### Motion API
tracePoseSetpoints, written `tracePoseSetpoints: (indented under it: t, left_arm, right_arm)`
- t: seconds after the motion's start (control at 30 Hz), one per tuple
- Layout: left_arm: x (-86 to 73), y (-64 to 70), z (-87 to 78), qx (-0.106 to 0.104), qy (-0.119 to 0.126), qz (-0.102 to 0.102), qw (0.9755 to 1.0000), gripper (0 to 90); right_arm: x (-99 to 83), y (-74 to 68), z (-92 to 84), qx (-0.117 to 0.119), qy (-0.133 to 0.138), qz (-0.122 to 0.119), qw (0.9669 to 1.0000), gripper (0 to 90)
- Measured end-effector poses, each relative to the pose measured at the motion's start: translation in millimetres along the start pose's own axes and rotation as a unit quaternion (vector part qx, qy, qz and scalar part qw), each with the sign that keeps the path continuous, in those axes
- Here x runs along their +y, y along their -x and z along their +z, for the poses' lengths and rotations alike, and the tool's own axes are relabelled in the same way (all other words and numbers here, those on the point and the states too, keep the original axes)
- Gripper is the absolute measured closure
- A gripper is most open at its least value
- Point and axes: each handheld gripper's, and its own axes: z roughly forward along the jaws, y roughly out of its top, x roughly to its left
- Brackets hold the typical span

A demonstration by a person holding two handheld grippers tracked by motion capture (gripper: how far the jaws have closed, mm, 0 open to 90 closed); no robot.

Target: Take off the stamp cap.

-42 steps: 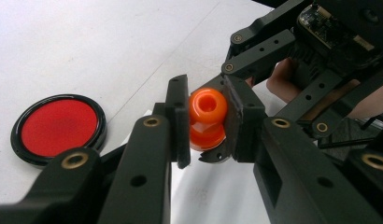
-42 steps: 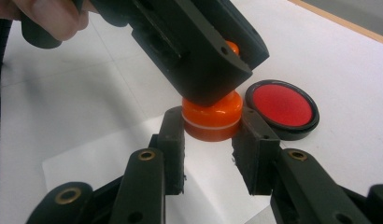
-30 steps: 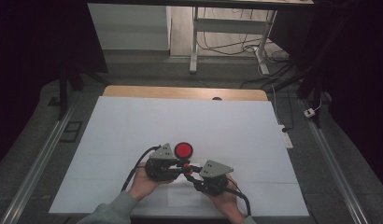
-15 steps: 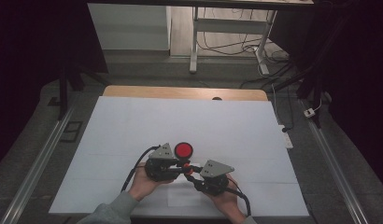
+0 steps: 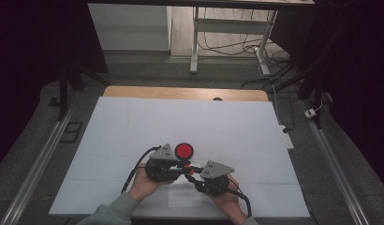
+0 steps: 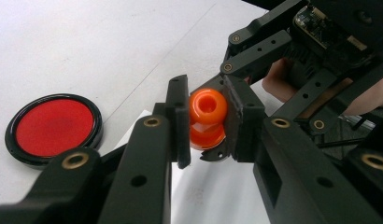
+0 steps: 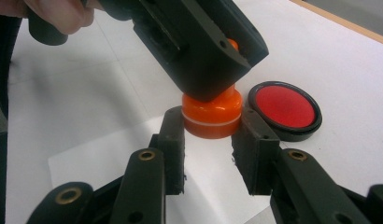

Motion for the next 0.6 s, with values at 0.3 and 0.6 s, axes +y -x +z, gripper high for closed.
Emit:
tracePoseSetpoints:
  t: [0.3,0.6]
  left_arm:
    - [0.0,0.4,0.0,0.003,0.003,0.001,1.0,73.0]
    - [0.1,0.8,0.1,0.002,0.005,0.003,1.0,73.0]
  right_arm:
    - [-0.9,0.5,0.3,0.002,0.007,0.017,0.9998,64.7]
    - [0.2,1.3,-1.5,0.0,0.001,-0.007,1.0,64.8]
